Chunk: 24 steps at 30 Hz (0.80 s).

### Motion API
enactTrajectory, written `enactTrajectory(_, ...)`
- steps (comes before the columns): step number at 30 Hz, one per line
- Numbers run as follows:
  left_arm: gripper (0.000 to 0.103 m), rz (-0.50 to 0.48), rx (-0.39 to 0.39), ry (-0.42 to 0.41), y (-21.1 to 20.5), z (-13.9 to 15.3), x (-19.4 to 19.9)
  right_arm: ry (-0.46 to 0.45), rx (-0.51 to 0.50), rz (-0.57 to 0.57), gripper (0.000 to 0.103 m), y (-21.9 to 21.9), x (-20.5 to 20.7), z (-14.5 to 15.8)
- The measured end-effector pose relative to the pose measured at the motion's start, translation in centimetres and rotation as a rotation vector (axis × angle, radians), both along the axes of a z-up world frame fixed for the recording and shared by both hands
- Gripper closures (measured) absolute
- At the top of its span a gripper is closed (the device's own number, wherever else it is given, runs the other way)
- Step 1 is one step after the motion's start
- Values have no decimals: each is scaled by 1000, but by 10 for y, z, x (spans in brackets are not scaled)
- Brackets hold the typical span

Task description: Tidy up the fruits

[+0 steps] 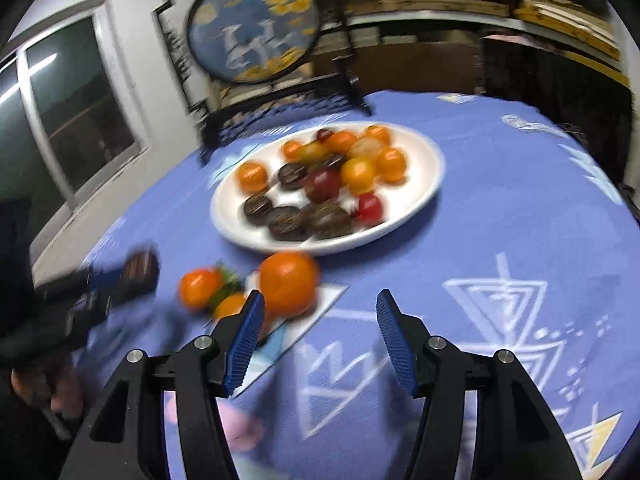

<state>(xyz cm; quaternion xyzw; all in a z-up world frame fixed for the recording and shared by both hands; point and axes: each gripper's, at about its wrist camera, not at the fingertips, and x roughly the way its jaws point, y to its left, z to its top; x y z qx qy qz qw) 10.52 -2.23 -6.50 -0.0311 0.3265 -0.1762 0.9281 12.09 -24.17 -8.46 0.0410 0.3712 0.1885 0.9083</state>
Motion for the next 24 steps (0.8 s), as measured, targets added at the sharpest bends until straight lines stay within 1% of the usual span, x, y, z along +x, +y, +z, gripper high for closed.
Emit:
enactTrajectory(2, 63, 51, -47, 9, 14, 0, 5, 44, -1, 52, 44, 17, -4, -6)
enactTrajectory(4, 63, 64, -69, 32, 19, -2, 10, 85, 6, 81, 47, 29, -3, -13)
enactTrajectory(6, 63, 56, -62, 43, 17, -3, 12, 128, 7, 81, 51, 39, 3, -18)
enactTrajectory(11, 63, 24, -27, 16, 8, -3, 8, 177, 49, 75, 55, 49, 16, -23)
enactTrajectory(13, 63, 21, -30, 17, 8, -2, 6, 186, 69, 69, 57, 52, 20, -24)
enactTrajectory(15, 63, 20, -34, 19, 9, -3, 5, 195, 94, 58, 65, 50, 21, -26)
enactTrajectory(18, 63, 22, -36, 22, 9, -3, 5, 209, 167, 49, 66, 40, 23, -29)
enactTrajectory(24, 63, 28, -38, 22, 11, -3, 5, 177, 187, 73, 66, 36, 9, -25)
